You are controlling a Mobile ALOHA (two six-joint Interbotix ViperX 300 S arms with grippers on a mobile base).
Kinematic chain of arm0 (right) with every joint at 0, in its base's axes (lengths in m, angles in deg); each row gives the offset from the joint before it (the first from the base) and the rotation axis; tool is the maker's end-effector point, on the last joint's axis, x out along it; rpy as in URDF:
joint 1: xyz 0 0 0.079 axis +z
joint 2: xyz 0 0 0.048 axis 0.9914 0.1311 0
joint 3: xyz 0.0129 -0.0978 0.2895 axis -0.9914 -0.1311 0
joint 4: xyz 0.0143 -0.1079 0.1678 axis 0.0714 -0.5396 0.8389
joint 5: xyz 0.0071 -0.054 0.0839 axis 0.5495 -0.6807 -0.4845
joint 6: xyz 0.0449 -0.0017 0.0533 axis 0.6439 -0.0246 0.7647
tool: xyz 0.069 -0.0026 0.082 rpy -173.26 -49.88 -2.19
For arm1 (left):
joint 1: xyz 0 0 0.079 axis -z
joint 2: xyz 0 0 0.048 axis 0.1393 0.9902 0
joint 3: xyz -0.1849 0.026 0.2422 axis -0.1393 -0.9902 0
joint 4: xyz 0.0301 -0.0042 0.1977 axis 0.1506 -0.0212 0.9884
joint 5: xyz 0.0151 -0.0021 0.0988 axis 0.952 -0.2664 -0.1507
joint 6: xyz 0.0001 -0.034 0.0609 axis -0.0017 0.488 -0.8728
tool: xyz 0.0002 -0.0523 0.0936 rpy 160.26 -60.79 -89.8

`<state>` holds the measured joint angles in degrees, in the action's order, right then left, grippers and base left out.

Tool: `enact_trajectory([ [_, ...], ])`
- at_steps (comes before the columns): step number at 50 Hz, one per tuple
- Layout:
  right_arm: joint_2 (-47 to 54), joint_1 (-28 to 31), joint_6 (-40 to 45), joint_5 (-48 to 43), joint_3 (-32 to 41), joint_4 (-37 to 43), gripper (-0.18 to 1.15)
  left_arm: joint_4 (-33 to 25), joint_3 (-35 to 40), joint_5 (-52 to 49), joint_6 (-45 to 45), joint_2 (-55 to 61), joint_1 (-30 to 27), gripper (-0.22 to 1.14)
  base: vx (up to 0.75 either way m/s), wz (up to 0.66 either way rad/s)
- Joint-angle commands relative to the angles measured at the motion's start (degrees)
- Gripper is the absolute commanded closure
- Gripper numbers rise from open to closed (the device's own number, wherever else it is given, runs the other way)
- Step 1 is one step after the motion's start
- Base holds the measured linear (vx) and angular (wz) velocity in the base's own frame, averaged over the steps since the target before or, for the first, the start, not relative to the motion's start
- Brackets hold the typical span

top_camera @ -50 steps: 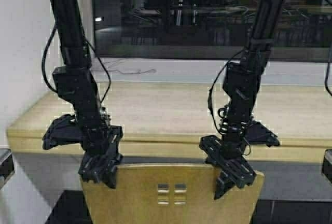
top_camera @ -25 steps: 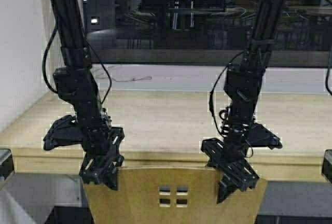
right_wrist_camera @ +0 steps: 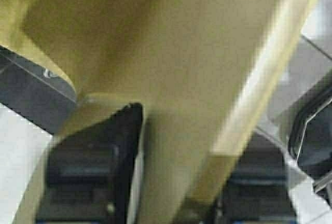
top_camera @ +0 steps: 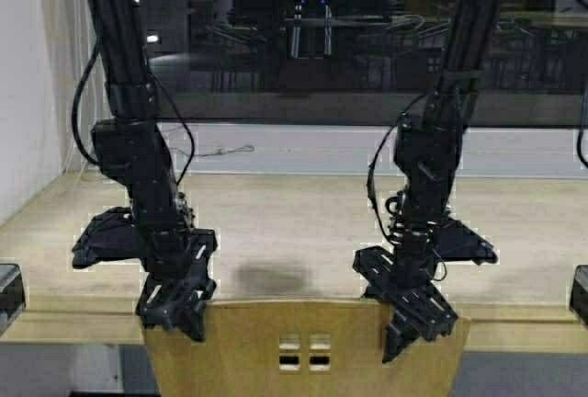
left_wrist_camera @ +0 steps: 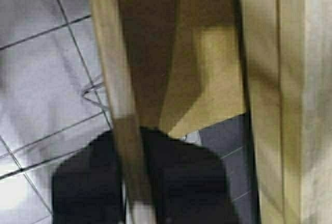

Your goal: Push the chairs under the table

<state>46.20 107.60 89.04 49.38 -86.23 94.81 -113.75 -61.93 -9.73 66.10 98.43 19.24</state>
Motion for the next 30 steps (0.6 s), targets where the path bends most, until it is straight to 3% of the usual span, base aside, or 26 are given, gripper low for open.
enact_trajectory([
  [1,-2.29,2.37,-3.16,-0.18,-0.7,-2.64,0.59,0.97,0.62,0.79,-2.9,-2.72,-0.62,0.56,0.11,-0.02],
  [23,-1.41,2.37,-3.34,-0.18,2.11,-3.16,0.59,1.05,2.72,0.7,-3.08,-2.02,-0.62,0.55,0.05,0.0],
  [27,-1.49,2.2,-3.43,-0.44,2.29,-3.16,0.53,1.49,2.55,0.79,-3.6,-2.11,-0.7,0.51,0.0,0.0],
  [30,-1.58,2.2,-3.52,-0.44,2.64,-3.25,0.42,1.93,2.37,0.79,-4.57,-2.29,-0.62,0.44,0.0,0.0],
])
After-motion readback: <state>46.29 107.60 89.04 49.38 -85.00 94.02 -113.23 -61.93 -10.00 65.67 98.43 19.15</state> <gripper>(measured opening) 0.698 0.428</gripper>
